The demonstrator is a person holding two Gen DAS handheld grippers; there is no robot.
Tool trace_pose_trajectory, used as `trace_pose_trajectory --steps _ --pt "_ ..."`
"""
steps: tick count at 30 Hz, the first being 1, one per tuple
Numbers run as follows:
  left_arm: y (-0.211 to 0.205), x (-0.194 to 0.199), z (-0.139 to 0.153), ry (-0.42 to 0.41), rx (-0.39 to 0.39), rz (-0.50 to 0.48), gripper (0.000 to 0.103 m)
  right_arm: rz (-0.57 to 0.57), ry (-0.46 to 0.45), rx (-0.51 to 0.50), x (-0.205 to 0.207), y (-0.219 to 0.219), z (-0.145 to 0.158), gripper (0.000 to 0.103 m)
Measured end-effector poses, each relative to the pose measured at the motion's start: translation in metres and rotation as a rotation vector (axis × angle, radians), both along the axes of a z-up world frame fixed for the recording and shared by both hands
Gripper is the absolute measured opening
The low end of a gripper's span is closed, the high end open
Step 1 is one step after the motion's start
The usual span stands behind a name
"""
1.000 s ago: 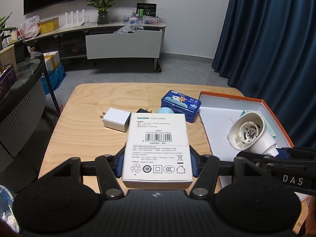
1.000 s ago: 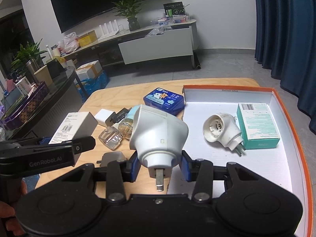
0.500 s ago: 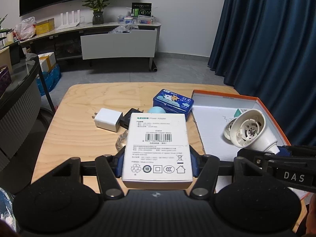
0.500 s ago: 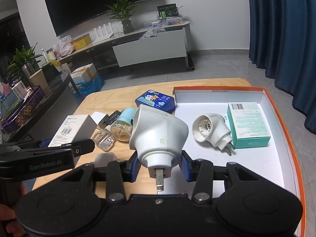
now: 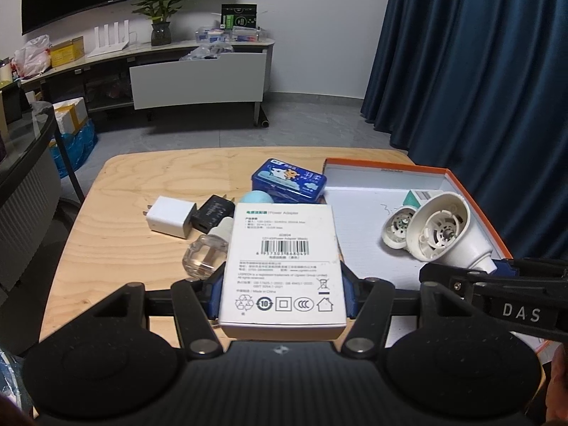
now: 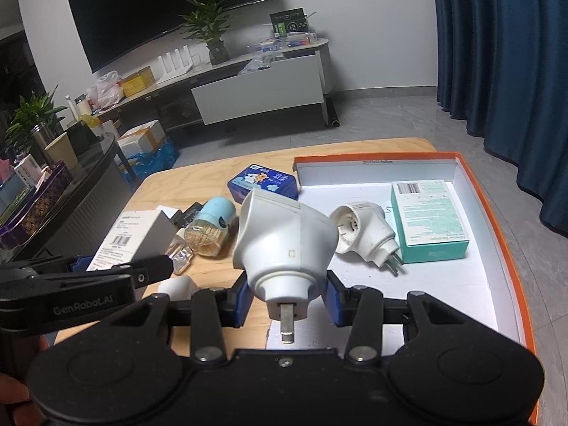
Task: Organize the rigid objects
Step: 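Lift the white plug adapter with the right tool toward the box lid, then carry the plug adapter over the lid with the right tool while the left holds the box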
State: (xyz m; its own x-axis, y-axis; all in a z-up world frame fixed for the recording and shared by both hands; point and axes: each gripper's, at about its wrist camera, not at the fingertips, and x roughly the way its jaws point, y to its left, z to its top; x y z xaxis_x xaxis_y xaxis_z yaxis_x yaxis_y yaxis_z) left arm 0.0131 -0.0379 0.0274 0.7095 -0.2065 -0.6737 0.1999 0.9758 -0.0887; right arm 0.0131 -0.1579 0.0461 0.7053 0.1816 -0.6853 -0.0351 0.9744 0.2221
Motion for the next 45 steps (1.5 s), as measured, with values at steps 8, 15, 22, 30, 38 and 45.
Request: trace_pose_trajectory --steps 8,15,22,30,38,45 --pt "-0.014 -0.001 -0.001 0.003 0.002 -0.037 0.06 -0.033 -0.002 0.006 -0.003 -0.014 0.0 0.051" --pt "-0.027 -0.001 0.0 0.004 -0.005 -0.07 0.06 -0.07 0.0 0.007 -0.008 -0.029 -0.002 0.051" --pt "-0.043 0.001 0.001 0.0 -0.01 -0.103 0.06 -0.11 0.0 0.002 -0.014 -0.047 -0.003 0.051" --pt "-0.062 0.003 0.0 0.002 -0.002 -0.15 0.06 -0.152 -0.005 0.004 -0.02 -0.065 -0.001 0.051" --pt "-0.077 0.005 -0.002 0.006 0.002 -0.183 0.06 -0.177 -0.015 0.003 -0.019 -0.078 0.003 0.051" --pt "-0.085 0.008 -0.002 0.006 0.003 -0.201 0.06 -0.199 -0.017 0.004 -0.017 -0.089 0.002 0.051"
